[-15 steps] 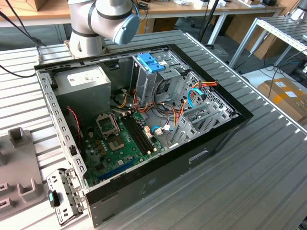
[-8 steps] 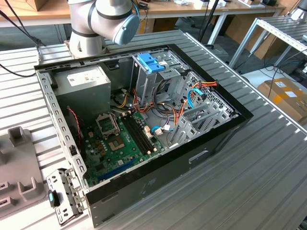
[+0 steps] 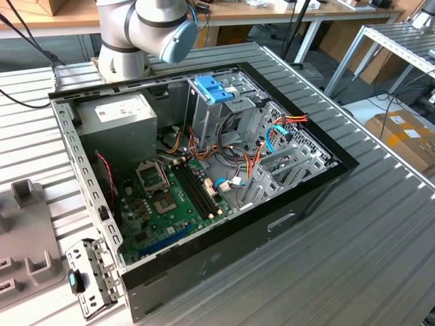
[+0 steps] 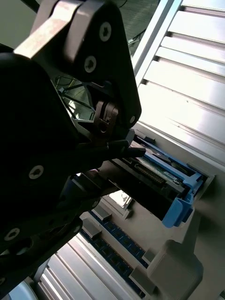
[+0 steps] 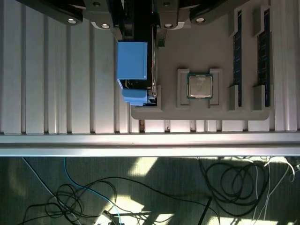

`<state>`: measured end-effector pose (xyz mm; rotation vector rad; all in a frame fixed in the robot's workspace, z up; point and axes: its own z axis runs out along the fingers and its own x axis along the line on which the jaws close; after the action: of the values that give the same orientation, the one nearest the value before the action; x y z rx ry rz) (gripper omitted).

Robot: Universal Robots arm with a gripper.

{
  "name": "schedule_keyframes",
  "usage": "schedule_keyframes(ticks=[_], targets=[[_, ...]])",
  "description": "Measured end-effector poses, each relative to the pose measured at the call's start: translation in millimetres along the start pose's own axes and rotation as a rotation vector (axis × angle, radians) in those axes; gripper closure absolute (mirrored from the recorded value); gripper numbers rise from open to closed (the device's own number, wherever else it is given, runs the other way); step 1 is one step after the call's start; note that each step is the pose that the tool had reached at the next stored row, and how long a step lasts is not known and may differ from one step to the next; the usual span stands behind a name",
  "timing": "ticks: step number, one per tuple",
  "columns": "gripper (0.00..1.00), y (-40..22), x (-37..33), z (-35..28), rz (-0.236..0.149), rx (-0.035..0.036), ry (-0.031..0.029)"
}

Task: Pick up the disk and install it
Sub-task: 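Pick up the disk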

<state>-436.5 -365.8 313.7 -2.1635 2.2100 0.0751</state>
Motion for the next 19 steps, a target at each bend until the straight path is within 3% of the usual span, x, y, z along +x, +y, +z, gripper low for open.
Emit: schedule_keyframes(ticks=[13,16,19], targets=[[0.65,0.0,-0.1,-1.3,0.000,-0.0002,0.0001],[0.65,0.0,-0.3,-5.7,0.000,-0.0003,0.0018],[0.65,0.0,-1.0,-14.9,0.000,-0.0003,0.0067]])
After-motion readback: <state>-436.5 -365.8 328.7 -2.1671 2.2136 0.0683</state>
